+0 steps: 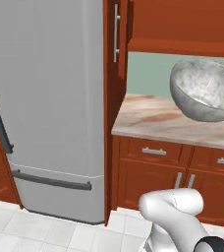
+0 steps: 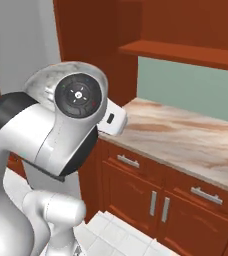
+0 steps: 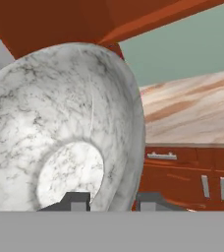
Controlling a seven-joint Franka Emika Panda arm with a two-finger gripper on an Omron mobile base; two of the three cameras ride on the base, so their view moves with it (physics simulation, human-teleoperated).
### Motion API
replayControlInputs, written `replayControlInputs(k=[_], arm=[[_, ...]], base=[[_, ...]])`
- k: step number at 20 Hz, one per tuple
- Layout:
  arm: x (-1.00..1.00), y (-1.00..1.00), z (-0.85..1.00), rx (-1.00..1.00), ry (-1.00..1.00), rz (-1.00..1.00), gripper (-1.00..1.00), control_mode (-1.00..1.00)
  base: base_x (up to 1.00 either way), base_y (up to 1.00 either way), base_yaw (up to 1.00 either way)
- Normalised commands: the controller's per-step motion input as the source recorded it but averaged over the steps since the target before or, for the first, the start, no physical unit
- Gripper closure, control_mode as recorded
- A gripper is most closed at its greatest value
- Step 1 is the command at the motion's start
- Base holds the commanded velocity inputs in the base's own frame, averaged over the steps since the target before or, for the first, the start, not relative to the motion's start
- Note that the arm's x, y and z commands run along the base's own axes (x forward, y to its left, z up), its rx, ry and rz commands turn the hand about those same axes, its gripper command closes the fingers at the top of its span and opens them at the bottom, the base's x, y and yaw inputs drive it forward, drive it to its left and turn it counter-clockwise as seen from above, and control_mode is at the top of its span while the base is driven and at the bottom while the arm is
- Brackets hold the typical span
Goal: Take the smaller bowl and place it next to the appetizer plate on the dining counter , and place the larger bowl next to the plate with cooked food.
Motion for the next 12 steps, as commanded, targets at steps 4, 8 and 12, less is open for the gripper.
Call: replayControlInputs(k=[4, 8, 12], arm=[[0.0, 0.0, 0.0, 0.0, 0.0, 0.0, 1.0, 1.0], [0.0, 0.0, 0.0, 0.0, 0.0, 0.0, 1.0, 1.0], [0.0, 0.0, 0.0, 0.0, 0.0, 0.0, 1.0, 1.0]], base=[[-0.76, 0.04, 0.58], [-0.32, 0.13, 0.69], [-0.16, 0.39, 0.73]])
